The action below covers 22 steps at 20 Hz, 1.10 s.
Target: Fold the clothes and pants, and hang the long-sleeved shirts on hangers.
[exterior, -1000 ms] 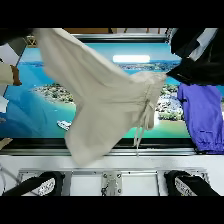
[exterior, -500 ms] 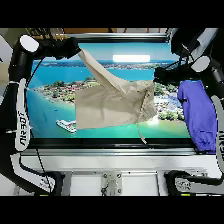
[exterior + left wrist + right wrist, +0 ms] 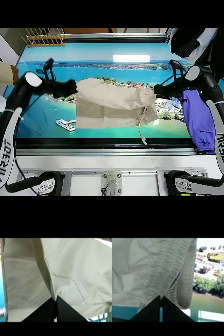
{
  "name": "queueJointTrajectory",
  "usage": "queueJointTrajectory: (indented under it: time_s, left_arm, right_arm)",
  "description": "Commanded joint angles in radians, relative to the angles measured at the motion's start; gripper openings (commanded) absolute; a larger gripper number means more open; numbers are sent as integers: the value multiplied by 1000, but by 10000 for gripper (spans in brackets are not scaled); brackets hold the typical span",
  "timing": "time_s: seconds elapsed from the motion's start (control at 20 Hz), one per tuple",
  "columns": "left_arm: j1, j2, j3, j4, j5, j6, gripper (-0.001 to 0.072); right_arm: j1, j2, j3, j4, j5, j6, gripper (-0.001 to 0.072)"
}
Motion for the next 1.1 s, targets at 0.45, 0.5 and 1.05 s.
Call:
queueJointTrajectory:
  time_s: [0.45, 0.5, 1.05]
  left_arm:
    - [4, 141, -392, 2, 101, 23, 7]
    - [3, 141, -345, 1, 76, 22, 7]
    - [64, 370, -188, 48, -127, 29, 7]
  right_arm:
    - [34, 79, -219, -29, 63, -15, 10]
    - [30, 106, -193, -30, 69, -15, 11]
    - [26, 366, -225, -33, 250, 39, 11]
